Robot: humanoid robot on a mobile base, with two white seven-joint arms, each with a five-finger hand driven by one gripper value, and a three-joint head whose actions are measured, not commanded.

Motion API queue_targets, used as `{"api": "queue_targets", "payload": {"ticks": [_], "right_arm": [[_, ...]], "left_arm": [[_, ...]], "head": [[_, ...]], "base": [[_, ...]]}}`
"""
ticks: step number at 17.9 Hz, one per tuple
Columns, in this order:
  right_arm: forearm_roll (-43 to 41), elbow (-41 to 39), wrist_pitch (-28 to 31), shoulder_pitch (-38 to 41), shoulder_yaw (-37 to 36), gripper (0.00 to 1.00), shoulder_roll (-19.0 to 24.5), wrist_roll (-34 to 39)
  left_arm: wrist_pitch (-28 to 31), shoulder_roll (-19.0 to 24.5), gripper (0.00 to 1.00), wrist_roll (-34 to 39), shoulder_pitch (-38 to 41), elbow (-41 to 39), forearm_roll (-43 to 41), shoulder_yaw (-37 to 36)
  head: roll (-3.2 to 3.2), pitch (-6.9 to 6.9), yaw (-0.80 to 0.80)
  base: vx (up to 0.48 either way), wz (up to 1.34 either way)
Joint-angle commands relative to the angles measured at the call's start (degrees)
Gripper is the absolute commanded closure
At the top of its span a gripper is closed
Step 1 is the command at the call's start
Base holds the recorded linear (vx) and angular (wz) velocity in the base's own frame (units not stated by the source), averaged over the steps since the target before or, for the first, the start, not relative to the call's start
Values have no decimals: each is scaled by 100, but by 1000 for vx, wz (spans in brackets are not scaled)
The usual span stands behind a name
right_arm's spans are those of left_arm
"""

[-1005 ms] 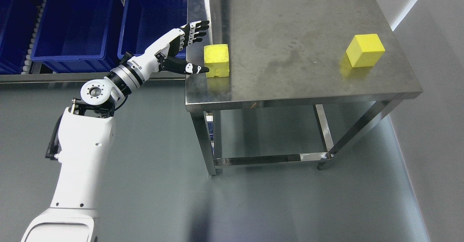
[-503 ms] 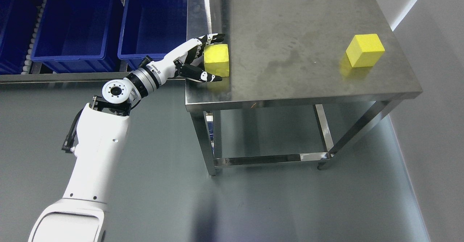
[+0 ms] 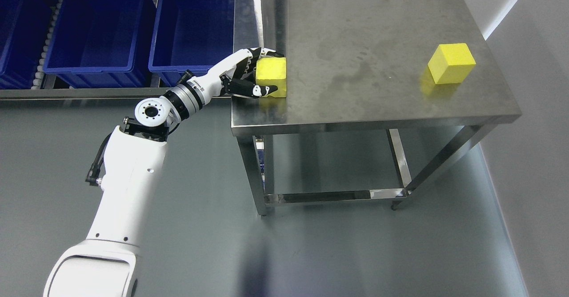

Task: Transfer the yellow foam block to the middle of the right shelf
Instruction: 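Close the left hand around the nearer yellow foam cube, then lift the yellow cube off the table with the left hand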

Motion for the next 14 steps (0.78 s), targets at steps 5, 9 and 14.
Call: {"api": "queue_targets", "payload": {"ticks": [5,9,14], "right_arm": [[18,-100,4,9,0,0,-100,4],[18,-100,4,9,0,0,-100,4],[18,-100,4,9,0,0,-100,4]], "left_arm": [[-512,-239,56,-3,-326,-107,1503,1199],[-1440,-239,55,1198,-327,-311,2503,1516],[-1910,-239,55,2476,40,-573,2539,1736]], "head": [[0,0,0],[0,0,0],[0,0,0]], "base": [[-3,13],[1,-42],[-6,111]]}}
